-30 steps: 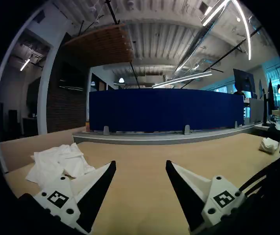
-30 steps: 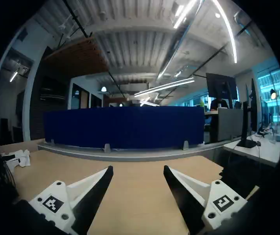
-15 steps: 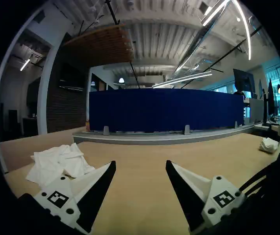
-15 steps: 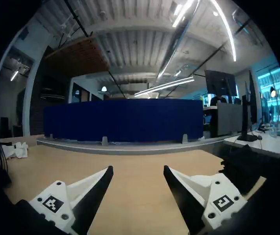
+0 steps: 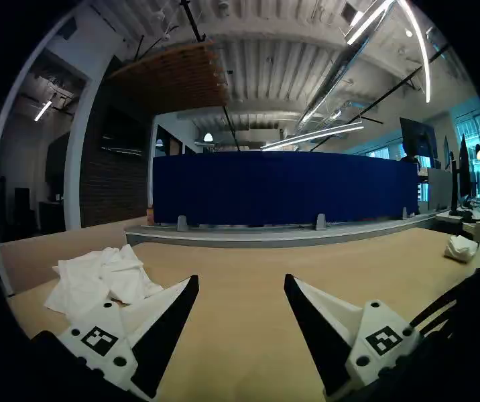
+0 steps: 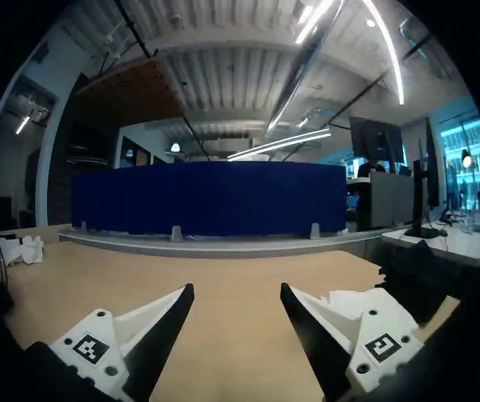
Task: Fold towel
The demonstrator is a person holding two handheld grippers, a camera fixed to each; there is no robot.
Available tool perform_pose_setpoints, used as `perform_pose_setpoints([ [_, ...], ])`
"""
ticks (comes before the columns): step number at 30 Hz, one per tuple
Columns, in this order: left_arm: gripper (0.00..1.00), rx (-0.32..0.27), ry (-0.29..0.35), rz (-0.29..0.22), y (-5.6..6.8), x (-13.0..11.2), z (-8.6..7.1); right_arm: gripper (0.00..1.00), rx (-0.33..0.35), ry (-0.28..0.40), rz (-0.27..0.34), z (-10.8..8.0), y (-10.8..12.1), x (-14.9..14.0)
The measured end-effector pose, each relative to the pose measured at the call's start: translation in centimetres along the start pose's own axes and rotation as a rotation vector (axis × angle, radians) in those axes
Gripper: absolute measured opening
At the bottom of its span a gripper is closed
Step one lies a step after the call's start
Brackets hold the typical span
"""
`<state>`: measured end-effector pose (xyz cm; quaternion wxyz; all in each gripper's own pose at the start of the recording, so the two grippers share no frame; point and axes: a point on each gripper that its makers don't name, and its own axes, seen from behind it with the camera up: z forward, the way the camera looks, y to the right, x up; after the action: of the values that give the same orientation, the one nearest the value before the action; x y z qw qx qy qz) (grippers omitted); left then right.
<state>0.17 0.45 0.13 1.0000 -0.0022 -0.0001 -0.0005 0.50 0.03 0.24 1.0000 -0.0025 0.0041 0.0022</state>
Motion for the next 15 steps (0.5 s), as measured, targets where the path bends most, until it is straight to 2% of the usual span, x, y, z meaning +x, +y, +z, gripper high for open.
perform_pose_setpoints([
  [6, 0.94, 0.0, 0.0, 0.0, -0.01, 0.0, 0.02, 1.0, 0.008, 0.002, -0.01, -0.14, -0.57, -0.16],
  [15, 0.94, 0.0, 0.0, 0.0, -0.03, 0.03, -0.06, 1.0, -0.003, -0.001, -0.009, -0.18, -0.11, -0.35],
])
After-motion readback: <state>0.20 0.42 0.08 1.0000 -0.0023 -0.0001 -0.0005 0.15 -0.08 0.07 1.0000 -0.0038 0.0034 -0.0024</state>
